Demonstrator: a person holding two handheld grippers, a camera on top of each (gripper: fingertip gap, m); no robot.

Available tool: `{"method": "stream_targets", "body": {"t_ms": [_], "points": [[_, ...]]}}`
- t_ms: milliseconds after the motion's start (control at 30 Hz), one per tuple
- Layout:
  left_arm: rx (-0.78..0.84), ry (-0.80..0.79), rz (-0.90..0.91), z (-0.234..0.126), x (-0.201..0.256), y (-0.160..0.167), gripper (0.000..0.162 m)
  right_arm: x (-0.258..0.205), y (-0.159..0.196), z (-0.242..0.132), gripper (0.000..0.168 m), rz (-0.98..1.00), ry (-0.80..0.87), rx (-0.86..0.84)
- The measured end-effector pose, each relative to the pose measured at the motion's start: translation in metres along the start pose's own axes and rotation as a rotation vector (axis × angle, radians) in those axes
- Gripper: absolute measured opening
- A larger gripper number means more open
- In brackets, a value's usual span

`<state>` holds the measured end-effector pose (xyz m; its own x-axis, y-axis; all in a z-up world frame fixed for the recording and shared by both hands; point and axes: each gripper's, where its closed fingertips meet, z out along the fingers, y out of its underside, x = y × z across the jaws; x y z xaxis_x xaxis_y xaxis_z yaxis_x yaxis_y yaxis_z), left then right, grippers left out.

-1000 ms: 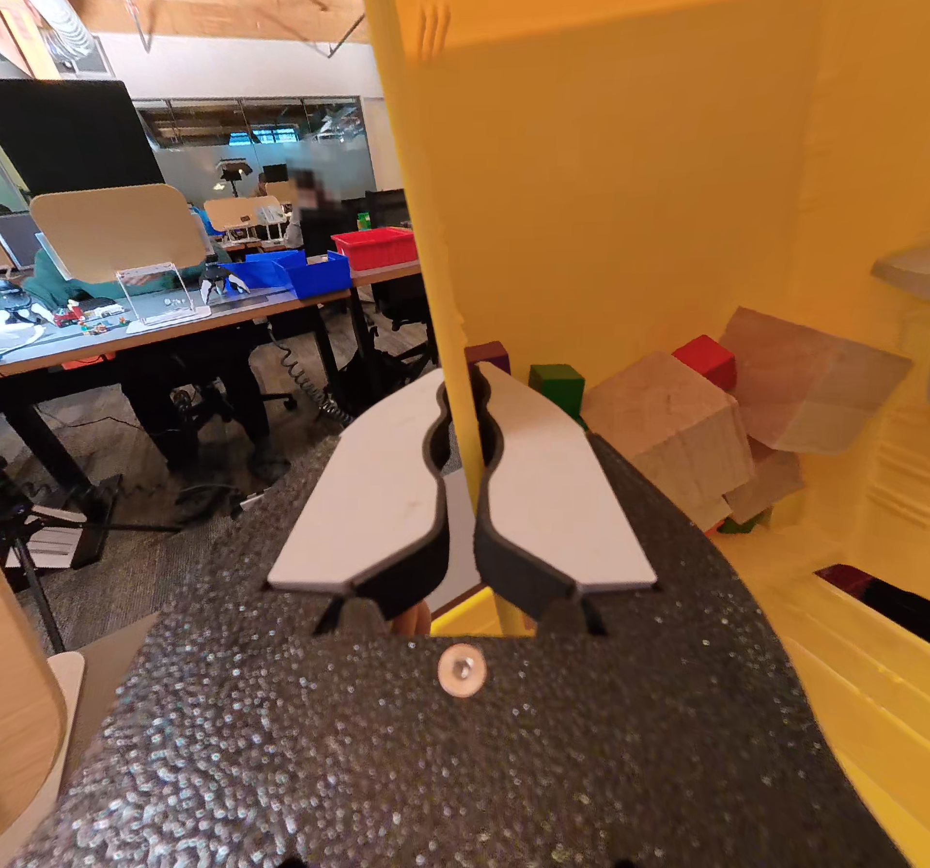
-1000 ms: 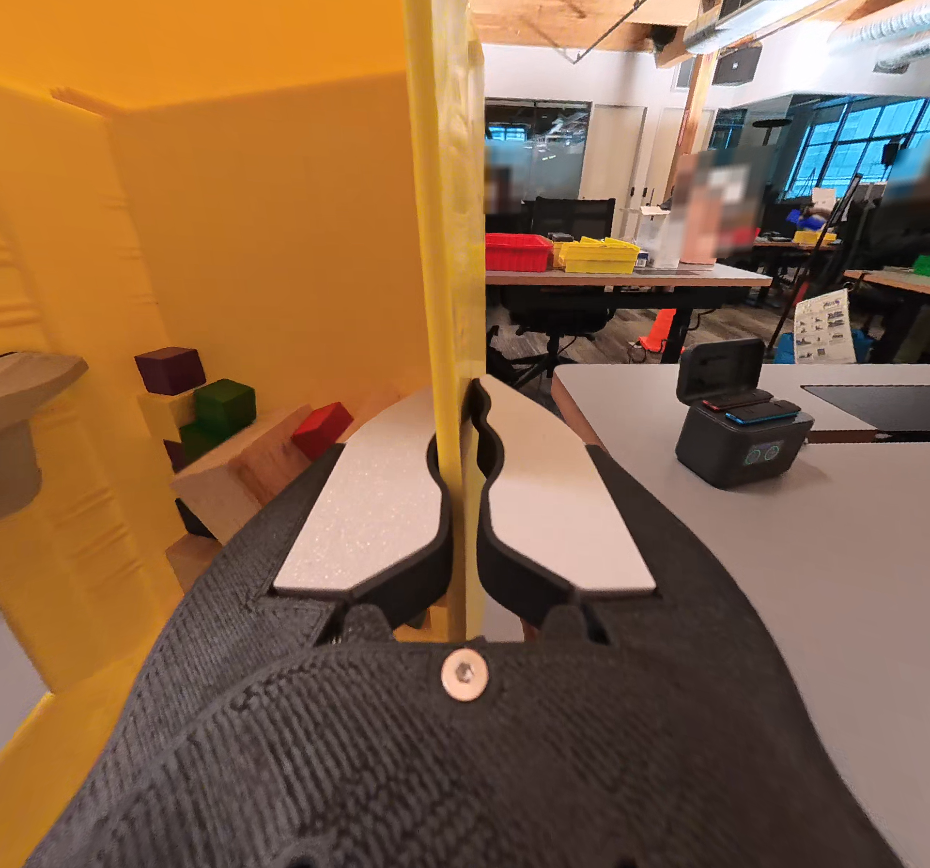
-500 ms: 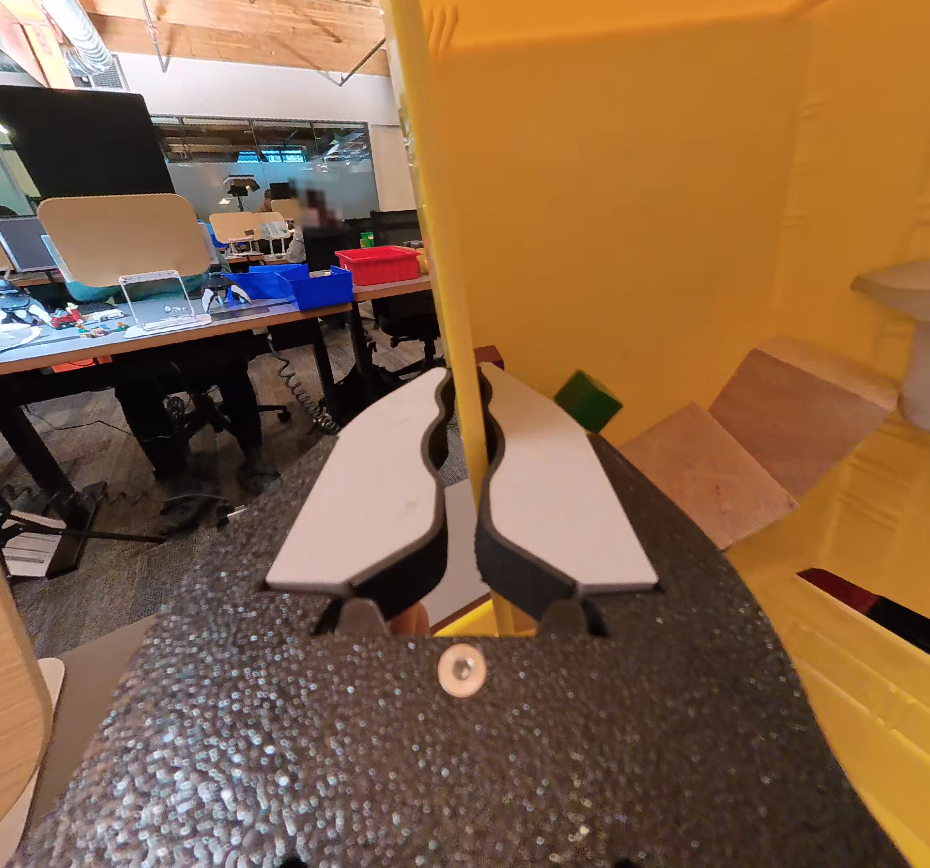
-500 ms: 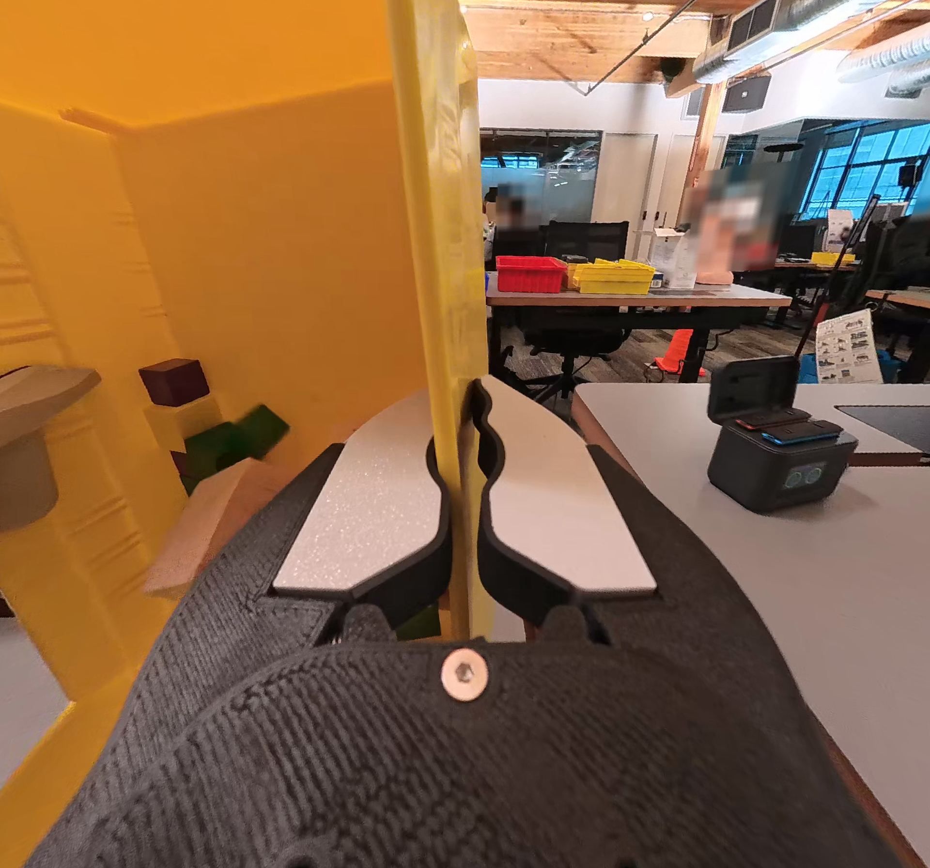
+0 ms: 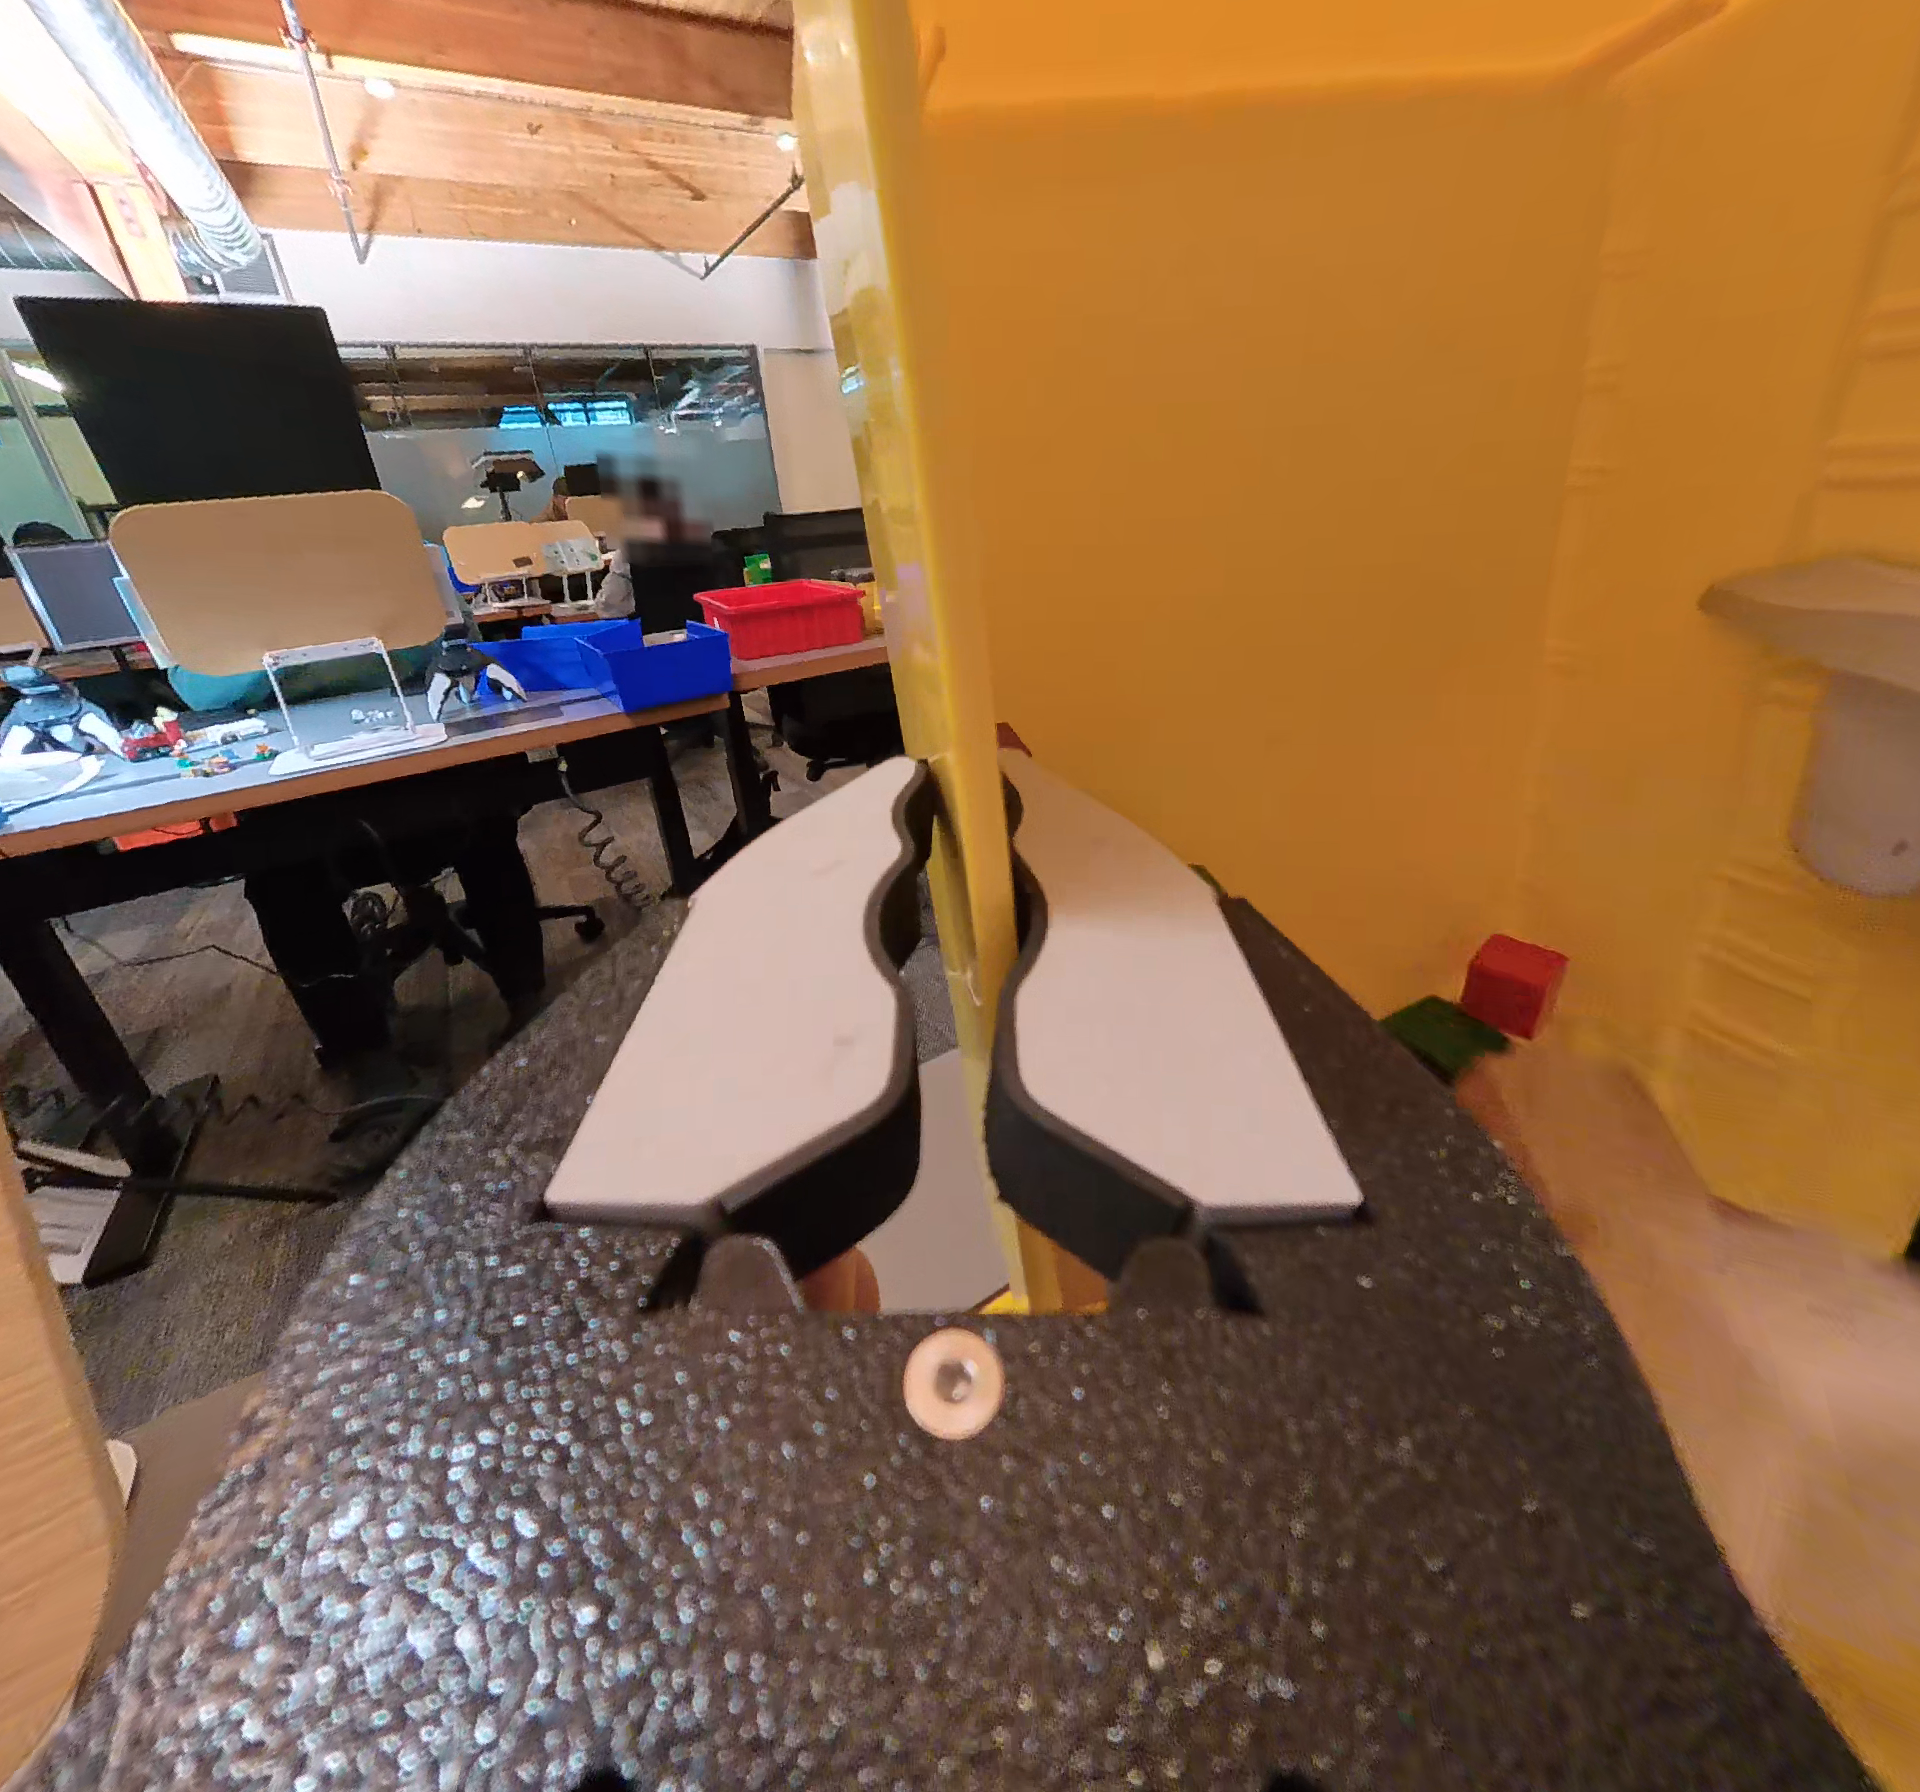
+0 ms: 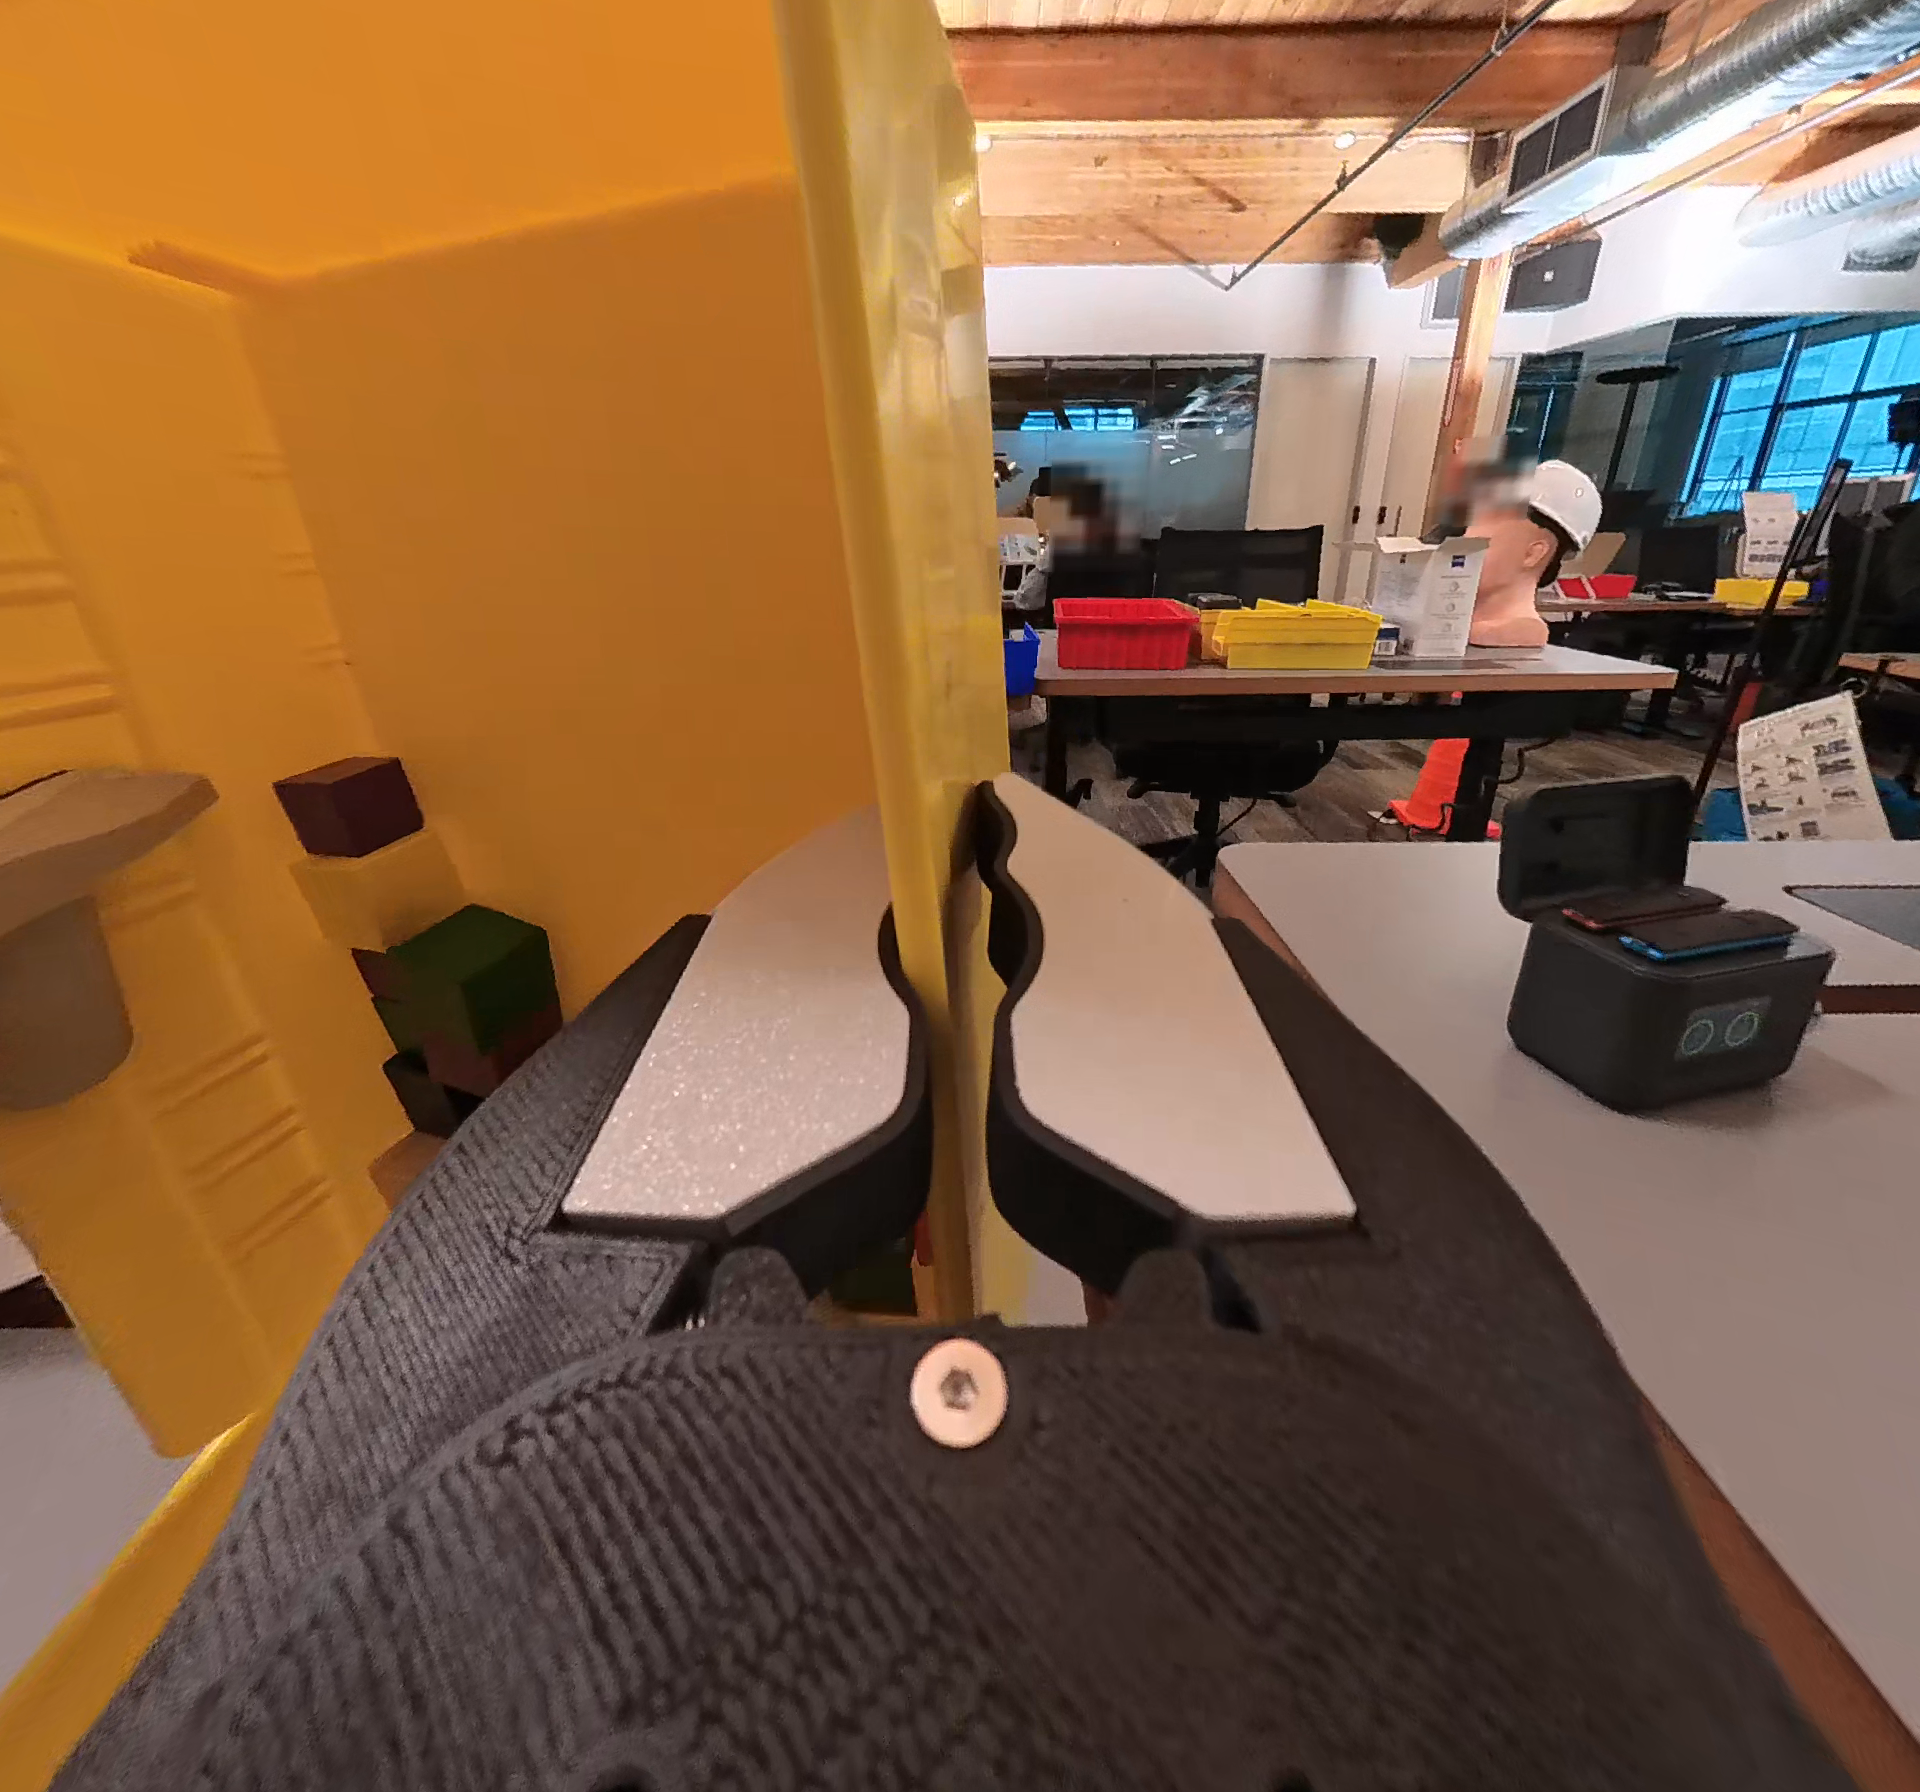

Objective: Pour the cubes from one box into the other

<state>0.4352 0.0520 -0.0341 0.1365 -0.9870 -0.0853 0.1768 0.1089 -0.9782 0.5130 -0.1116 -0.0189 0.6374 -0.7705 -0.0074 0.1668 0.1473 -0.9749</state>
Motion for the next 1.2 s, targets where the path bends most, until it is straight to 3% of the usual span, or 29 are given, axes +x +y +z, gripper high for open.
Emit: {"method": "stream_targets", "body": {"t_ms": [1200], "points": [[0.166,0.036,0.142,-0.017,0.013,-0.04,0.013,0.001,-0.034,-0.012,0.005,0.076,-0.034,0.217]]}}
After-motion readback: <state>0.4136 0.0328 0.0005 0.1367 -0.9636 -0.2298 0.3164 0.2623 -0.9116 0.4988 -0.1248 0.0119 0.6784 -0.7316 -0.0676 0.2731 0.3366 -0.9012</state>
